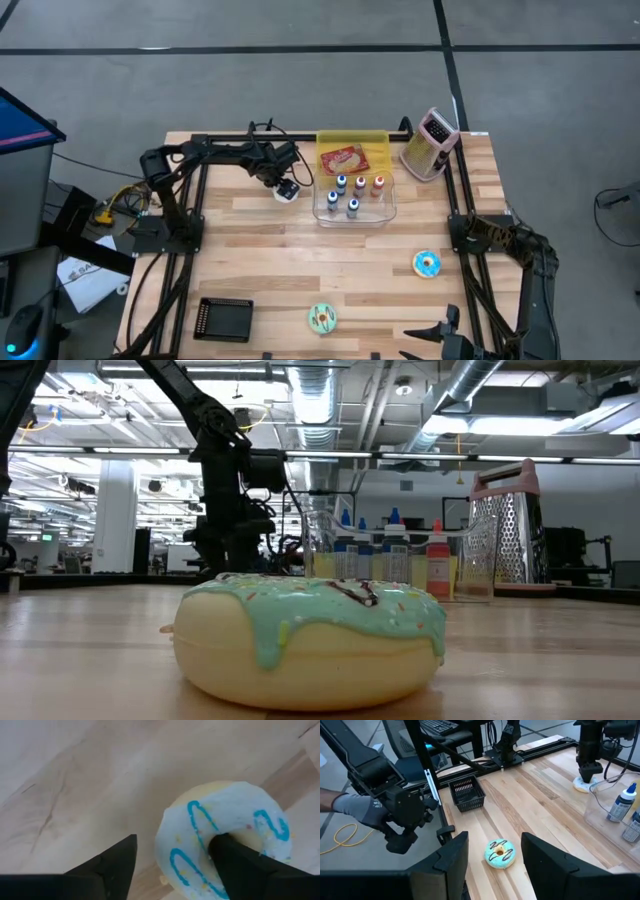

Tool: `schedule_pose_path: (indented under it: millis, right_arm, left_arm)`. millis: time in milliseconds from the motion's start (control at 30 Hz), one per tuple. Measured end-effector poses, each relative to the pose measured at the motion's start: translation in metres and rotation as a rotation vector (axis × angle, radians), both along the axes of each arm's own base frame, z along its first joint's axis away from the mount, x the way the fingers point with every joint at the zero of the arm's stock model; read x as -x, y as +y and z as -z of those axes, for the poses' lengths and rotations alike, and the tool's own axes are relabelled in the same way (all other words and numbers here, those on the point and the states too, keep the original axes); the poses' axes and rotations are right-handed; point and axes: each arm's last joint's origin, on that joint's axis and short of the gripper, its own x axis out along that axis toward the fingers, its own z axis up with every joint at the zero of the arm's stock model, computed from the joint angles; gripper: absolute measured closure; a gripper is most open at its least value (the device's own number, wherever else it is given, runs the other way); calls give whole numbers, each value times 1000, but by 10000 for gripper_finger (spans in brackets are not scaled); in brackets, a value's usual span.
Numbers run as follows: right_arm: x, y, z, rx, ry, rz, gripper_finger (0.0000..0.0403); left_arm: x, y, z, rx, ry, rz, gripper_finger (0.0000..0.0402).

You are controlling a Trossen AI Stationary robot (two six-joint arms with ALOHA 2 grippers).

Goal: Pick & Place Food Item
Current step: Put the white donut into the black bin

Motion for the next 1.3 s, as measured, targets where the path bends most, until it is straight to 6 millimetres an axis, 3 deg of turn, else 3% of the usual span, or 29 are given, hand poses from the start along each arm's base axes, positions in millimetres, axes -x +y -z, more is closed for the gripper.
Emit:
schedule_pose_path:
  millis: [300,467,700,833,1000,1300]
  right_arm:
    - [0,0,0,0,0,0,228]
    - [0,0,0,-3,-1,-1,228]
    - [2,1,0,-5,-2,-7,228]
    - [2,2,0,-5,-2,-7,228]
    - [3,1,0,7,2,-10,228]
    - [3,1,0,31,8,-16,228]
  left_arm:
    - [1,1,-2,41,-31,-2,260]
    - [1,-1,-5,52,-43,19,288]
    - [12,-13,-44,69,-137,63,293]
    - [28,-38,-73,96,-128,64,293]
    - [49,-86,-98,166,-46,81,293]
    - [73,-156,-117,230,50,39,293]
